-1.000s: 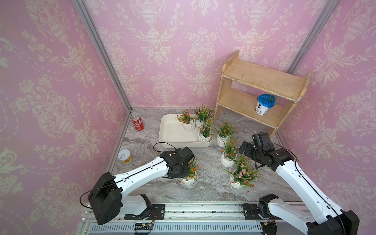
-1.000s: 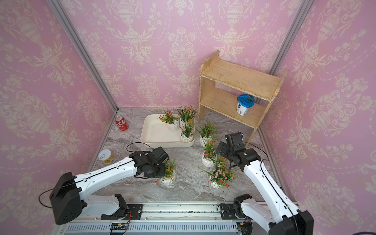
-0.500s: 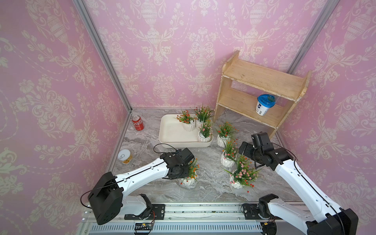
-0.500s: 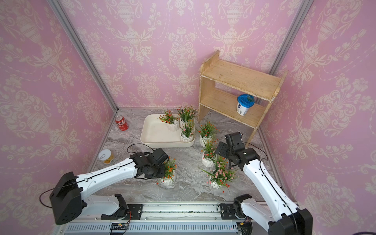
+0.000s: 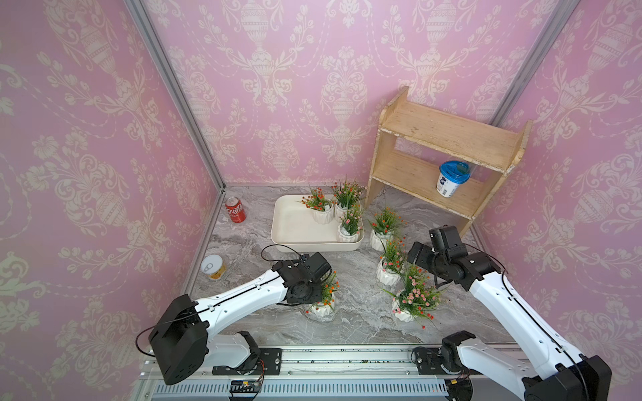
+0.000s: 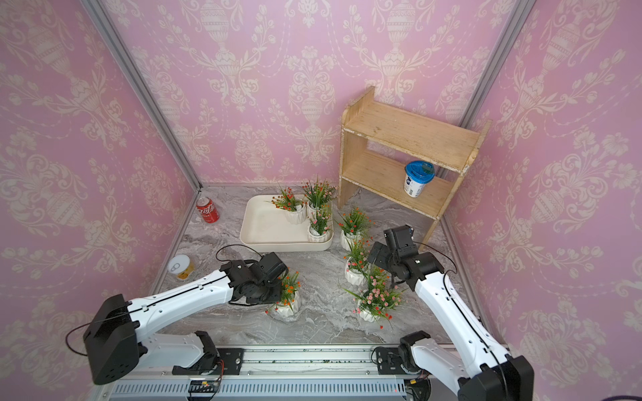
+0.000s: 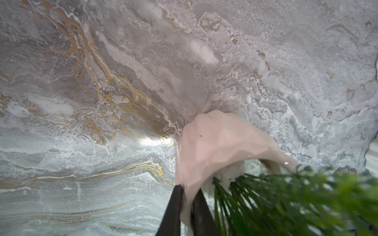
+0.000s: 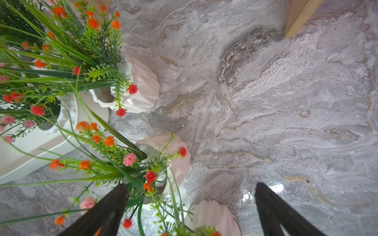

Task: Put the potted gypsophila into the storage box
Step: Pick up the baby's breath potted plant from the center of the board.

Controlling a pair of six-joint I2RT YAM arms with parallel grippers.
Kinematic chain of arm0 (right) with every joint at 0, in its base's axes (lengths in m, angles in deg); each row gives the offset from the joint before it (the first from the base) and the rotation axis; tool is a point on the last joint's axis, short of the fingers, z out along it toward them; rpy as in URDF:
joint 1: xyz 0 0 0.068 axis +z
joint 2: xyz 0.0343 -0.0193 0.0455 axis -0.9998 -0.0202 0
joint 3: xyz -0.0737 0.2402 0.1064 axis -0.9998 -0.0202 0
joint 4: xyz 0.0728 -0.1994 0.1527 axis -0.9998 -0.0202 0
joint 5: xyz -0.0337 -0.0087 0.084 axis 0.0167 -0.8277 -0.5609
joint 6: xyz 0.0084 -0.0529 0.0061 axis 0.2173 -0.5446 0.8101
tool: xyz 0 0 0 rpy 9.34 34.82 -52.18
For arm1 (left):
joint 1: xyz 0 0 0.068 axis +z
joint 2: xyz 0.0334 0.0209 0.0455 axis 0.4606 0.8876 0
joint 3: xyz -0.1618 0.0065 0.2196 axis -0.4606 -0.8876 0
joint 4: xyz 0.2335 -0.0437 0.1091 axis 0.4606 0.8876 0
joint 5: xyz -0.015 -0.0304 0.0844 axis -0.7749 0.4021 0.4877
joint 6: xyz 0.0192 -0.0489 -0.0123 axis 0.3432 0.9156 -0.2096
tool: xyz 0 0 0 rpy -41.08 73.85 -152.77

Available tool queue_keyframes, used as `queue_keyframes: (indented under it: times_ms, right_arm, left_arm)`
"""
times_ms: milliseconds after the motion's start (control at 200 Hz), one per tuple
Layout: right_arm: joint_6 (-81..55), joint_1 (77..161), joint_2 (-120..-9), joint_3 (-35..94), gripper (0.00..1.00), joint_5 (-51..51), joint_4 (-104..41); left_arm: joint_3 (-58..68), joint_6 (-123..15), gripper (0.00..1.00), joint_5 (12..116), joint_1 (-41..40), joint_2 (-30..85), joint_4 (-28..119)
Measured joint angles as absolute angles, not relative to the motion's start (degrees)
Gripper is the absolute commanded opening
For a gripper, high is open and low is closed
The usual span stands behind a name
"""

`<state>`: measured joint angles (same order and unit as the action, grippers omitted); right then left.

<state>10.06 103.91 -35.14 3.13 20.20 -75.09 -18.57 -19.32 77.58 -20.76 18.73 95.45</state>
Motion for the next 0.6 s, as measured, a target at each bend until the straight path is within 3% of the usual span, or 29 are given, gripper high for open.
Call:
queue_keyframes:
  times_ms: [600]
  right_arm:
    - [10.06,103.91,-35.14,3.15,1.00,20.18,-75.20]
  left_arm:
    - [-16.84,-22.38,0.00,79.02,-18.33,17.24,101.53]
